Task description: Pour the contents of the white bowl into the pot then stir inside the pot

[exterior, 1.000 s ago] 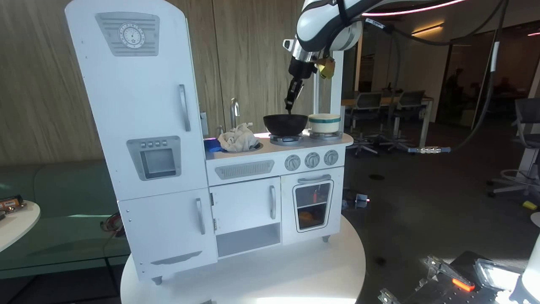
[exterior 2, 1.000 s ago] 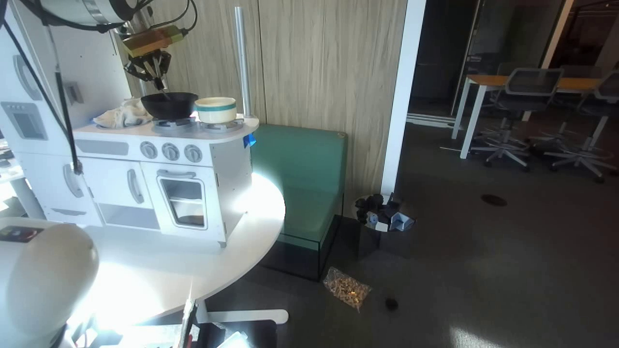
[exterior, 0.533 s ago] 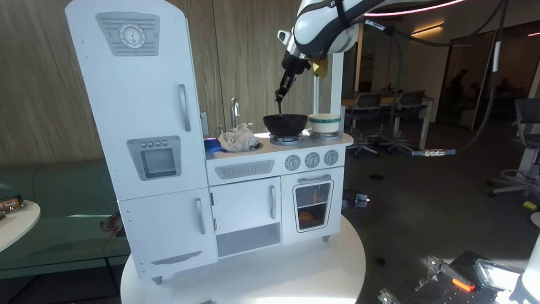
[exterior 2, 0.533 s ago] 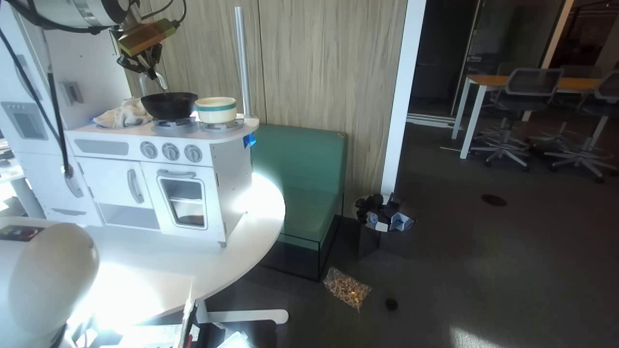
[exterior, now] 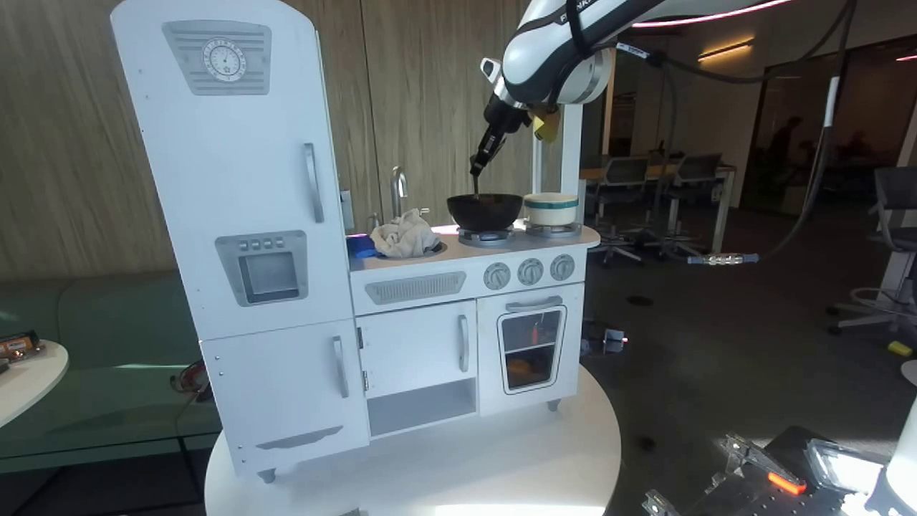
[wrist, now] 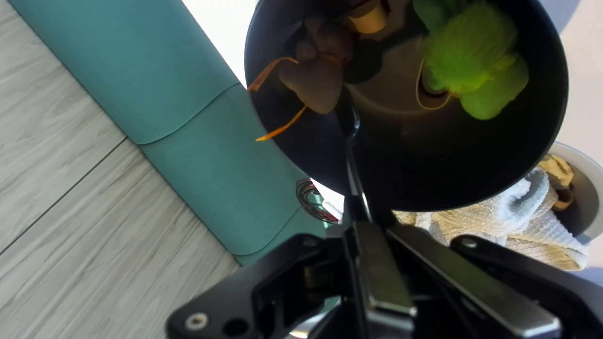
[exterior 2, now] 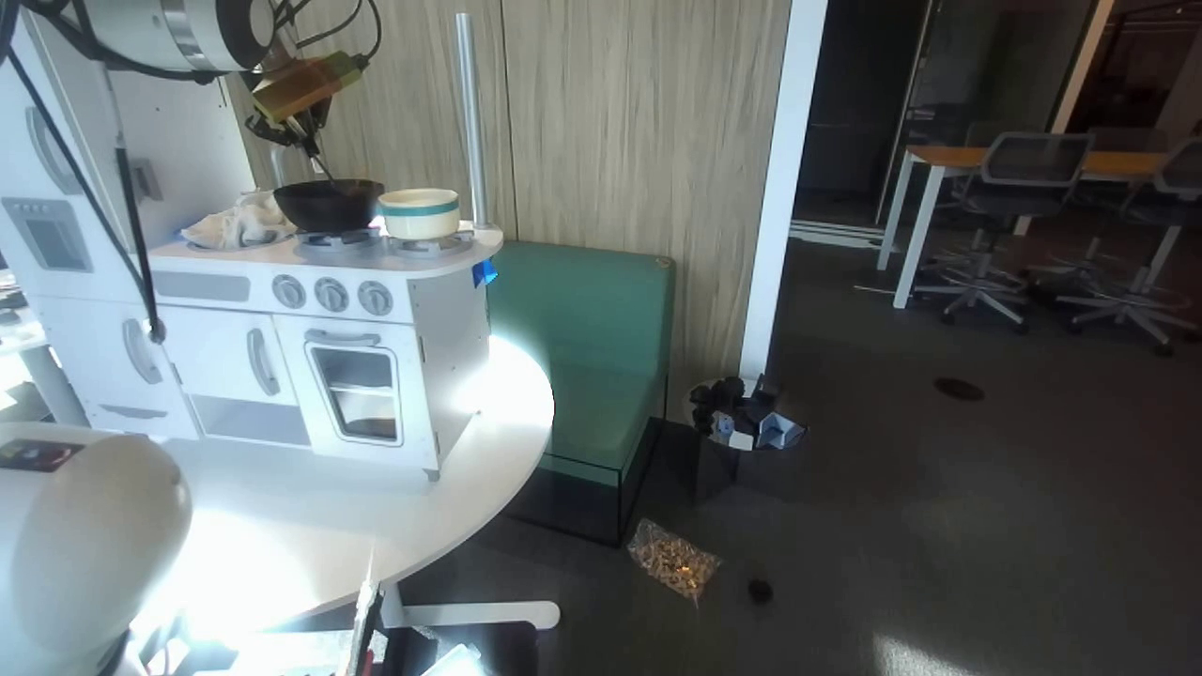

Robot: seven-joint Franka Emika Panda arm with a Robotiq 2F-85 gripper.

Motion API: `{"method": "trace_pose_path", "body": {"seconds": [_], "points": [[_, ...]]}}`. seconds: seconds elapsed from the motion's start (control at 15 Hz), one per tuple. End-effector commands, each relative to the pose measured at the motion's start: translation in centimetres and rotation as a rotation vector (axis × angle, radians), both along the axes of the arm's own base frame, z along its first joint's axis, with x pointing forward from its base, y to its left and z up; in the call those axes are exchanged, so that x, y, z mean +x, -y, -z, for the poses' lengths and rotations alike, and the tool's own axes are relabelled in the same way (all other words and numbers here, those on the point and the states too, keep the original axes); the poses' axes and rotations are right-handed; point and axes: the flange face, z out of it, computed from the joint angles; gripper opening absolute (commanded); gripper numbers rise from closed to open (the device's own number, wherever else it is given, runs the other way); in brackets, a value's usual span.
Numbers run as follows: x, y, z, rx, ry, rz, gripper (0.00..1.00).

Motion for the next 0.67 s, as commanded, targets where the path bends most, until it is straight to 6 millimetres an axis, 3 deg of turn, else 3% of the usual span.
{"method": "trace_pose_path", "body": {"seconds": [0.0, 0.33, 0.6], "points": [[-1.1, -0.1, -0.3, -0.018, 0.024, 0.006, 0.02], [-3.6, -1.0, -0.8, -0.082, -0.007, -0.013, 0.02], [-5.4, -2.2, -1.9, -0.077, 0.084, -0.101, 0.02]]}}
